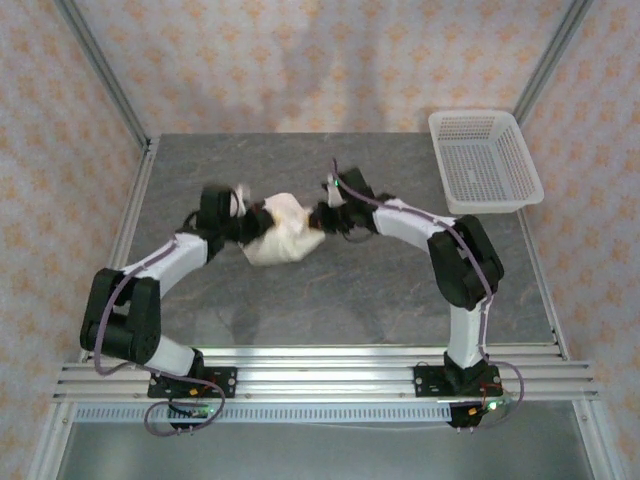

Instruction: Fold the inside-out t-shirt

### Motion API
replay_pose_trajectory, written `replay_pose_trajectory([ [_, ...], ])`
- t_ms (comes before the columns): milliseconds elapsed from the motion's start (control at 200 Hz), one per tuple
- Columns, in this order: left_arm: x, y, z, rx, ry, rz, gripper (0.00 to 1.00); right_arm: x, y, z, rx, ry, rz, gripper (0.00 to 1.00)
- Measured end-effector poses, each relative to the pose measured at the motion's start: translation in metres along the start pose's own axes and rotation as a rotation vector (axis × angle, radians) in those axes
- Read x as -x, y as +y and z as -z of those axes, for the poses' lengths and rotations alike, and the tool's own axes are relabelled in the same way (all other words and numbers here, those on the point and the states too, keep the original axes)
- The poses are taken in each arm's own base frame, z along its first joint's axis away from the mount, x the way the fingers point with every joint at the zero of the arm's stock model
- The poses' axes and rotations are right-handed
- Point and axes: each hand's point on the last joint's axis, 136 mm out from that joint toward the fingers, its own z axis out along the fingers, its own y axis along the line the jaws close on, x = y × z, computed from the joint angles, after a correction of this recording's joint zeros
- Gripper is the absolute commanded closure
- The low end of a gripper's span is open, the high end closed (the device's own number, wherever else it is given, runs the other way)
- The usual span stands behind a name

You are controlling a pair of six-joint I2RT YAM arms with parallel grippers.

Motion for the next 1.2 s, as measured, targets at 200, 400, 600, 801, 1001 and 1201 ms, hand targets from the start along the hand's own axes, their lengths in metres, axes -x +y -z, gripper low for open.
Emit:
replay_pose_trajectory([
  [200,-0.048,0.047,0.012,0.110,0.057,0.063,1.00,-0.052,-0.026,-0.005,-0.013,0.063,-0.092,1.00],
  [400,-0.010,0.000,0.048,0.043,-0.135,-0.060,1.00,-0.017,0.020,0.027,0.072,-0.080,-0.045,1.00],
  [600,0.034,0.018,0.074,0.238,-0.374,-0.065,1.00,0.049,0.069,0.034,0.130,-0.205,0.015,1.00],
  [801,0.056,0.066,0.057,0.421,-0.408,-0.020,1.00,0.078,0.066,-0.018,0.111,-0.193,0.023,1.00],
  [1001,0.061,0.097,0.033,0.499,-0.358,0.008,1.00,0.067,0.017,-0.072,0.014,-0.105,-0.026,1.00],
  [1201,0.072,0.108,0.029,0.517,-0.376,0.025,1.00,0.072,0.019,-0.076,0.006,-0.090,-0.007,0.85],
])
